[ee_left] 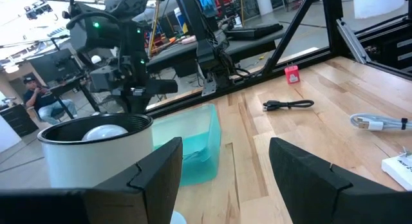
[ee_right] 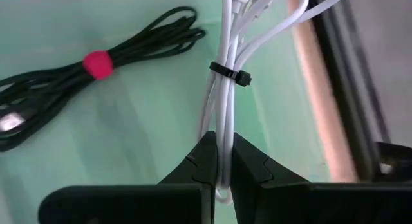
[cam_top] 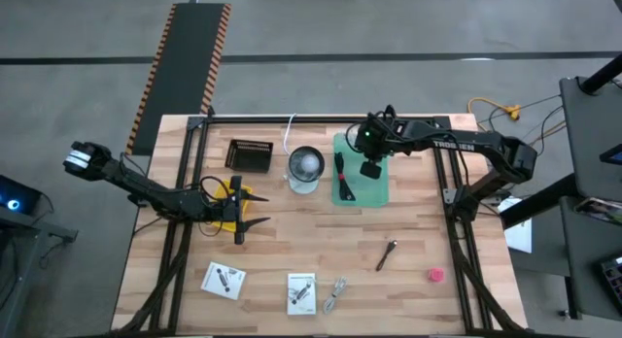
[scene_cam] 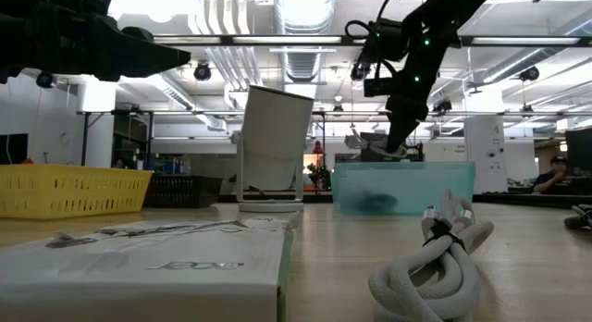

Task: Pick and place items into bin
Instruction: Put the top white charger cable into the green bin

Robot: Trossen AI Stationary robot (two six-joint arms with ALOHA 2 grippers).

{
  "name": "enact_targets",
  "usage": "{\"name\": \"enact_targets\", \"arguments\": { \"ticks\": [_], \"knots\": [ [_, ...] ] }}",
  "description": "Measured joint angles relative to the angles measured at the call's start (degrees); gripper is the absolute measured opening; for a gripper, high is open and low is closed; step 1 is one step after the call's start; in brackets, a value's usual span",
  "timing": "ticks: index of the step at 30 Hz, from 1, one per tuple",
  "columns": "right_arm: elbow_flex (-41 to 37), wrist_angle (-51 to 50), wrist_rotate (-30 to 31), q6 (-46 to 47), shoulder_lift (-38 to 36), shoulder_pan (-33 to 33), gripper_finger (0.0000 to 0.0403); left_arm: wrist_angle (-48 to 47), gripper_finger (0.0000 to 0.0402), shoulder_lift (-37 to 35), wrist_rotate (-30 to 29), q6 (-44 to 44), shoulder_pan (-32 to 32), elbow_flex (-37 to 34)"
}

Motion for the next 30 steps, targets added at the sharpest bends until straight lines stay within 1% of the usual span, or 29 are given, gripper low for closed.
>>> {"name": "enact_targets", "arguments": {
  "ticks": [3, 10, 16, 19, 23, 30],
  "knots": [
    [-0.99, 0.65, -3.25, -0.92, 0.00, -0.80, 0.0013, 0.02, 0.0216, 0.02, 0.00, 0.00, 0.00, 0.00],
    [-5.05, 5.64, -3.62, -4.68, 0.00, -2.68, 0.0013, 0.04, 0.0216, 0.02, 0.00, 0.00, 0.00, 0.00],
    [-6.91, 6.54, -5.77, -6.83, 0.64, -4.31, 0.0013, 0.05, 0.0216, 0.01, 0.00, 0.01, 0.00, 0.00],
    [-6.98, 6.99, -5.98, -6.51, 2.50, -4.52, 0.0013, 0.08, 0.0216, 0.02, 0.00, 0.02, 0.00, 0.00],
    [-6.80, 7.53, -5.98, -8.60, 6.03, -4.58, 0.0013, 0.19, 0.0216, 0.00, 0.00, 0.02, -0.02, 0.00],
    [-4.64, 7.22, -5.96, -9.15, 10.36, -5.56, 0.0013, 0.14, 0.0216, 0.01, 0.00, 0.02, 0.00, 0.00]
  ]
}}
